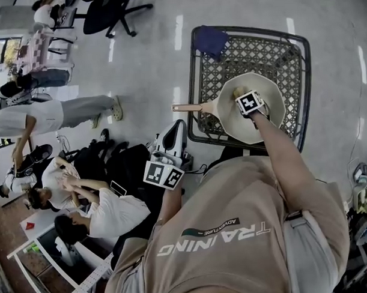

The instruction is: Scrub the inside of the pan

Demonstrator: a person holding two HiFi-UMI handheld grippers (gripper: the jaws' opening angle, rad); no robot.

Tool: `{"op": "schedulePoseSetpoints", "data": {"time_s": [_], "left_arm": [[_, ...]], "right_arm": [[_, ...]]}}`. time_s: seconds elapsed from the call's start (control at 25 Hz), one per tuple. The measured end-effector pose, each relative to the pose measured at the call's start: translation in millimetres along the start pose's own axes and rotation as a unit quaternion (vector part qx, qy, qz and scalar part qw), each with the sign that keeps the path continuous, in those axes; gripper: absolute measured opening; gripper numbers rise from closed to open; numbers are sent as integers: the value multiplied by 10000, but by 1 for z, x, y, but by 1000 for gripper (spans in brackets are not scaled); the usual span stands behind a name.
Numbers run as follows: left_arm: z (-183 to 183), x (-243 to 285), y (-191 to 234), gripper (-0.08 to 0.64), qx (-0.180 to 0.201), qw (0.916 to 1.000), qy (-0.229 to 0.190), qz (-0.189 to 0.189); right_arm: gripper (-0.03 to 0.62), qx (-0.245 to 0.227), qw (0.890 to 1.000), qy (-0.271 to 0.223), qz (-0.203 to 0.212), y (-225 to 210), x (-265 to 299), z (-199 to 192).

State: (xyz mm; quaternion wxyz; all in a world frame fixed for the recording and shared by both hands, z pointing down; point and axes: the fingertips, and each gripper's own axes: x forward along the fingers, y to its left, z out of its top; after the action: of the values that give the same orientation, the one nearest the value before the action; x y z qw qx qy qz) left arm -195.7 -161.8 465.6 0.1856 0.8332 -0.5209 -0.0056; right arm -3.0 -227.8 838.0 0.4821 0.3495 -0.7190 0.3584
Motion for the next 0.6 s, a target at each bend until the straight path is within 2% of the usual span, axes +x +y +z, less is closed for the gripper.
{"op": "schedulePoseSetpoints", "data": {"time_s": [0.2, 0.44, 0.52, 0.6], "left_arm": [[3, 8, -8, 18, -130, 9997, -104, -153], [7, 3, -10, 18, -31, 9996, -190, -209], [6, 2, -9, 18, -66, 9994, -225, -247], [3, 2, -10, 18, -107, 9991, -259, -310]], "right_arm": [[91, -378, 9967, -71, -717, -34, -4, 6], [90, -653, 9848, 136, -1602, -68, -9, -10], [89, -571, 9843, 88, -1666, -71, -14, -14], [89, -542, 9878, -12, -1460, -64, -20, -15]]}}
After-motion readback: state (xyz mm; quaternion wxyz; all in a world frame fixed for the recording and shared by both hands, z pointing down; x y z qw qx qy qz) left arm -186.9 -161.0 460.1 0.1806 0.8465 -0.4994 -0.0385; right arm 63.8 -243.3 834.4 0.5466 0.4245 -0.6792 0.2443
